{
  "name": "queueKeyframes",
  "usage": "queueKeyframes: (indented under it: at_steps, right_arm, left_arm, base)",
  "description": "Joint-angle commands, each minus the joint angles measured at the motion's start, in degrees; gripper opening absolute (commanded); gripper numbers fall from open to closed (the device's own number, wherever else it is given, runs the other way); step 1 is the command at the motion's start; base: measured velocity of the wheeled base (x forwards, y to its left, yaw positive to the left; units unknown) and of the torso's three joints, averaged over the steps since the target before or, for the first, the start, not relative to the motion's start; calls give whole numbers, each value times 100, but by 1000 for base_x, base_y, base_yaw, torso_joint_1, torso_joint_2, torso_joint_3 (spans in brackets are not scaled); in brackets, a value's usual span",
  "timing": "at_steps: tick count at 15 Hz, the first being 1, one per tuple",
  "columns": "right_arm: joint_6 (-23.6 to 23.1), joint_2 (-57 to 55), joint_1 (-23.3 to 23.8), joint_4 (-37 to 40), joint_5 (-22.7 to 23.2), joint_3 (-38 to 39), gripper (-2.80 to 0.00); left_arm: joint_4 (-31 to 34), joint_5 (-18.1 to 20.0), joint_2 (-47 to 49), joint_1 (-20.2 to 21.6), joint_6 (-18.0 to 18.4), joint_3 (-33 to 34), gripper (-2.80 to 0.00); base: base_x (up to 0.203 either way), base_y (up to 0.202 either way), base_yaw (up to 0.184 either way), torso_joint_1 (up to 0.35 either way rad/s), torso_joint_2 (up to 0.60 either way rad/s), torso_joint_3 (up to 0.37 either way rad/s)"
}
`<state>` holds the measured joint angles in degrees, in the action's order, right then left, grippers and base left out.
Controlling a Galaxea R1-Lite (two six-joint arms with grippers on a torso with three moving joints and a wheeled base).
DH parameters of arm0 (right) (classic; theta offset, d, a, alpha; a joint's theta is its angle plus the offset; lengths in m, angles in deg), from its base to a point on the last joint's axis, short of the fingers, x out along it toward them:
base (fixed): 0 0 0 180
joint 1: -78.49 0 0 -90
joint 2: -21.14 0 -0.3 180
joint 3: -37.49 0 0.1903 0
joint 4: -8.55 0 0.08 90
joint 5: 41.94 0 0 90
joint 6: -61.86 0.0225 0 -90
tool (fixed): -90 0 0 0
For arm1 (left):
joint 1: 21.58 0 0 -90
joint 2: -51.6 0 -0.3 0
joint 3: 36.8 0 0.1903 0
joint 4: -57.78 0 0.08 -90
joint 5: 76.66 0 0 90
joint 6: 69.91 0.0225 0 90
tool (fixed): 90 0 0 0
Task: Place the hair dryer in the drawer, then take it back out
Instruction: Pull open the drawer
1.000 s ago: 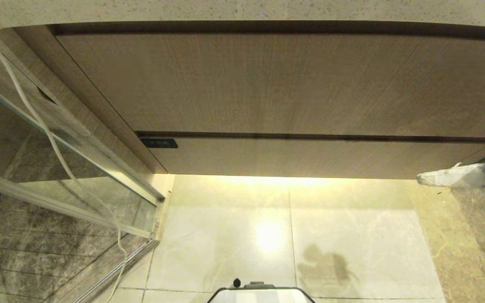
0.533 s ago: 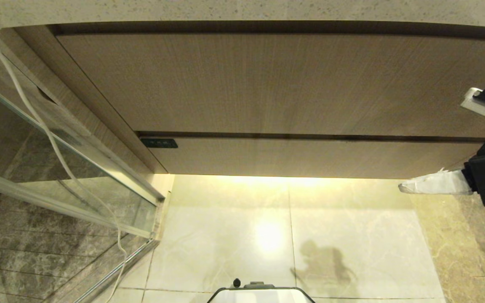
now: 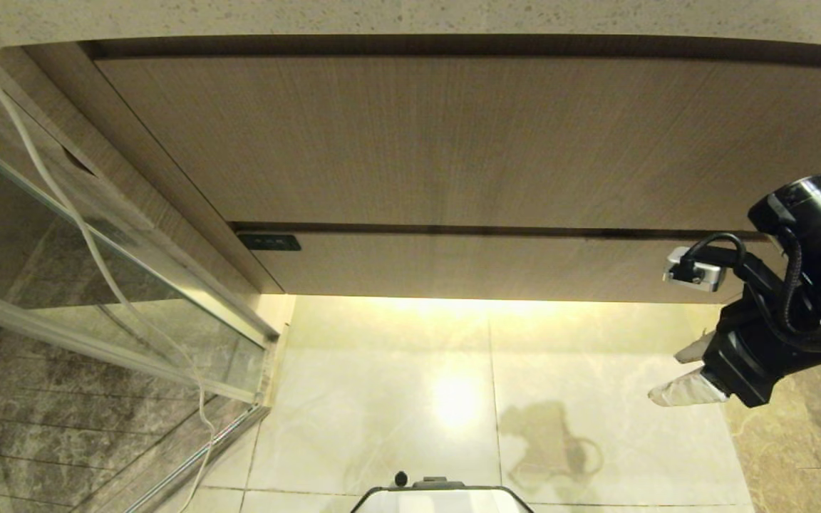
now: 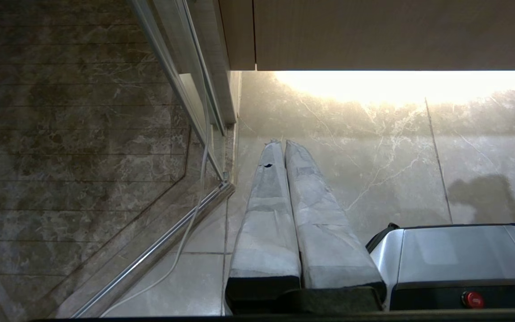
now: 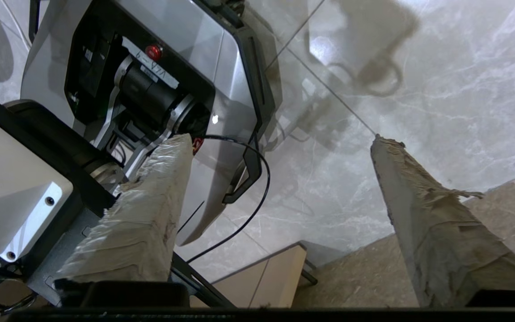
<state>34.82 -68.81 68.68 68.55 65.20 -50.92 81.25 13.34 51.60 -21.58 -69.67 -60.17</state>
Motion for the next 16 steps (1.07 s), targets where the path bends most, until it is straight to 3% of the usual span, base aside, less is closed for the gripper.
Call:
queueKeyframes:
  at_steps: [1,13,14,16]
  right_arm:
    - [-21,-93,-3,28,9,1,0]
    - [-111,-129,-7,-62,-39,41,0]
    - [-640,-347,-14,-607,-131,143,0]
    - [-1899,-1093,-26,-2970,-307,336,0]
  left_arm:
    - [-1,0,0,0,2,9,-280]
    - [-1,0,0,0,2,9,-280]
    - [-1,0,0,0,2,9,-280]
    - [-1,0,0,0,2,9,-280]
  base:
    - [0,0,0,0,0,0]
    - [0,0,0,0,0,0]
    - [0,0,0,0,0,0]
    - [0,0,0,0,0,0]
